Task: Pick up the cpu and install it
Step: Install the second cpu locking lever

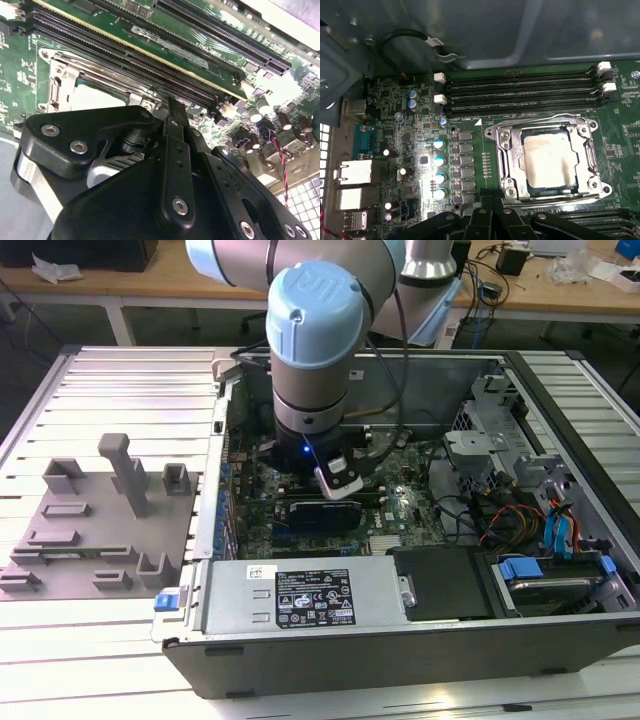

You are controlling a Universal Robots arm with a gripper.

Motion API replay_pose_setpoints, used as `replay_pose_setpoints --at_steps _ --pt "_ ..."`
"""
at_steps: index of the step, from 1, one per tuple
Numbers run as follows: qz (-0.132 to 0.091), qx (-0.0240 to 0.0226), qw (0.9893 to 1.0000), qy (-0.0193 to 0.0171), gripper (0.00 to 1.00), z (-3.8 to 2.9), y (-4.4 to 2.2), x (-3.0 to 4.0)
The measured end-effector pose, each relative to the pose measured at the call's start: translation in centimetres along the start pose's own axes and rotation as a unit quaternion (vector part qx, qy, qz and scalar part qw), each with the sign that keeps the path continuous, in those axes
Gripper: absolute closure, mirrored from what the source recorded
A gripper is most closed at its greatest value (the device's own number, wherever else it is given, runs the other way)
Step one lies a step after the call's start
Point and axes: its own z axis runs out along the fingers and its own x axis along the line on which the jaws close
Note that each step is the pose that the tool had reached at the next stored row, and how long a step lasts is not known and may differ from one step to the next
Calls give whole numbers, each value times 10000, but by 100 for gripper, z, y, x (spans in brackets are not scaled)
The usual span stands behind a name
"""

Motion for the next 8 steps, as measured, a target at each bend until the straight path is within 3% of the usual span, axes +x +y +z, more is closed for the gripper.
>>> replay_pose_setpoints --at_steps 6,8 --pt "0 -1 10000 1 89 6 1 10" --pt "0 1 10000 0 89 -64 20 10"
